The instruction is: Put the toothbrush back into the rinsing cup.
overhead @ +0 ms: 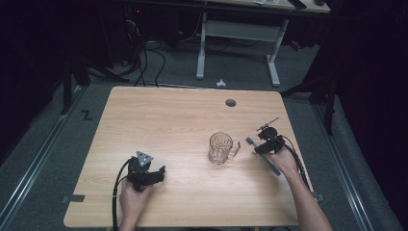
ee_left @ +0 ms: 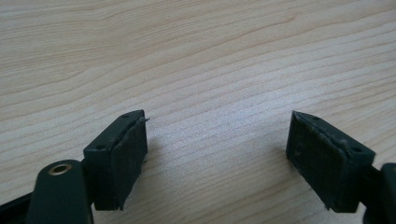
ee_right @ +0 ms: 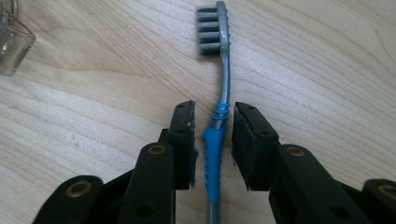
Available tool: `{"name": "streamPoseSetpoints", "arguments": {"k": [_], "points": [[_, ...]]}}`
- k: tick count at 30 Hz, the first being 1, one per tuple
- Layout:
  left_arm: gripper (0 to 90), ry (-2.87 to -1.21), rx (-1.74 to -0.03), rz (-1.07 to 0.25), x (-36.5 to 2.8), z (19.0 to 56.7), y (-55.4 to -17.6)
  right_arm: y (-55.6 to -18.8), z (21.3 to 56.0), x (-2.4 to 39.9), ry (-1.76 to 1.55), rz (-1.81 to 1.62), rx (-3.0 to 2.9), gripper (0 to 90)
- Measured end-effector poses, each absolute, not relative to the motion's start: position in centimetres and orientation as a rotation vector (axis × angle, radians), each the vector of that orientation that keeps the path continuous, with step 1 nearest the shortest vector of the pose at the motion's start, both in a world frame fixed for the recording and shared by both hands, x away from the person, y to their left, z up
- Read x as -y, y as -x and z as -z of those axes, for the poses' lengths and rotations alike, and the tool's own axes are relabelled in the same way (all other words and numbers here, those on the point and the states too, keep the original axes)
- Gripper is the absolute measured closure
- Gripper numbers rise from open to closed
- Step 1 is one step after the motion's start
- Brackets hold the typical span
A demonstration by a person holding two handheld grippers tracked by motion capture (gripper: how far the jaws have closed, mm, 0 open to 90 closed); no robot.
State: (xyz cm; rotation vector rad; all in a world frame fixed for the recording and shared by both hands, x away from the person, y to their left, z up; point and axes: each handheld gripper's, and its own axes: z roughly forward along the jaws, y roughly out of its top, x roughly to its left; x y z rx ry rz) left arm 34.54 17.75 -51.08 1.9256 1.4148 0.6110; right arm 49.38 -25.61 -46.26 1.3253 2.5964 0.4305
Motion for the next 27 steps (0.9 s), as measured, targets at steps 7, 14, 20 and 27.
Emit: {"name": "streamPoseSetpoints", "arguments": {"k": [7, 14, 20, 27], "points": [[21.1, -1.926, -1.415, -0.611, -17.75, 51.08, -34.54, -49.49, 46.42, 25.75, -1.336, -0.426, -2.597, 74.2], [21.1, -1.925, -1.415, -0.611, -17.75, 51.09, -34.53, -49.54, 46.52, 25.78, -1.346, -0.419, -2.612, 76.8], [21.1, -1.925, -1.415, -0.611, -17.75, 51.08, -34.53, -49.54, 46.56, 25.8, -1.348, -0.407, -2.615, 78.9], [21.1, -1.925, -1.415, -0.611, -17.75, 51.08, -34.53, -49.5, 46.55, 25.79, -1.342, -0.409, -2.618, 79.2]]}}
